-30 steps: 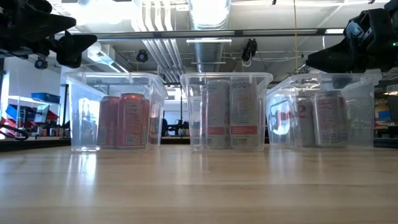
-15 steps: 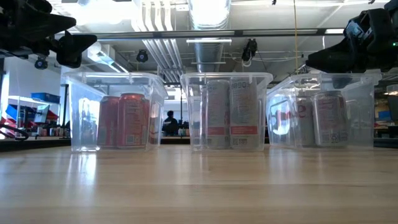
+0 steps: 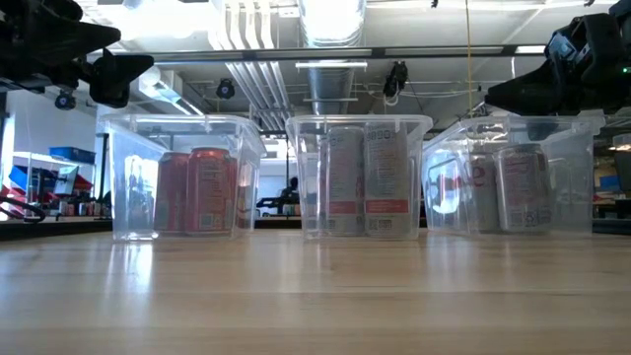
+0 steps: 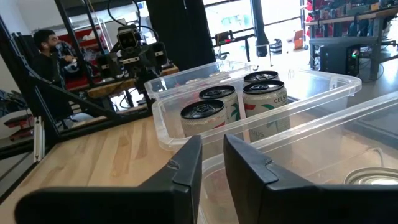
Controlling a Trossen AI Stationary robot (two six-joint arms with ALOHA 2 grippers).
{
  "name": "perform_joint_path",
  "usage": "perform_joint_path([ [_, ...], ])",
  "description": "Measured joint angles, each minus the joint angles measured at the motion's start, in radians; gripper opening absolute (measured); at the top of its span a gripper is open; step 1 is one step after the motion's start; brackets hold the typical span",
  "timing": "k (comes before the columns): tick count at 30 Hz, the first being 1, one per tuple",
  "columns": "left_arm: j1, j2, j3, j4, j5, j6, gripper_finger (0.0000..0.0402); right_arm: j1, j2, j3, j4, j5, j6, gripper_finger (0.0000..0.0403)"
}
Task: Sort soda cans
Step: Return to Home Position
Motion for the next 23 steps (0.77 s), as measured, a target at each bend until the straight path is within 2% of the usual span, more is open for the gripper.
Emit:
perform_joint_path([
  [16,0.0,0.0,0.0,0.0,0.0,0.0,0.026,0.0,0.0,0.0,0.0,0.0,0.001,0.009],
  [23,0.0,0.0,0.0,0.0,0.0,0.0,0.026,0.0,0.0,0.0,0.0,0.0,0.0,0.0083],
])
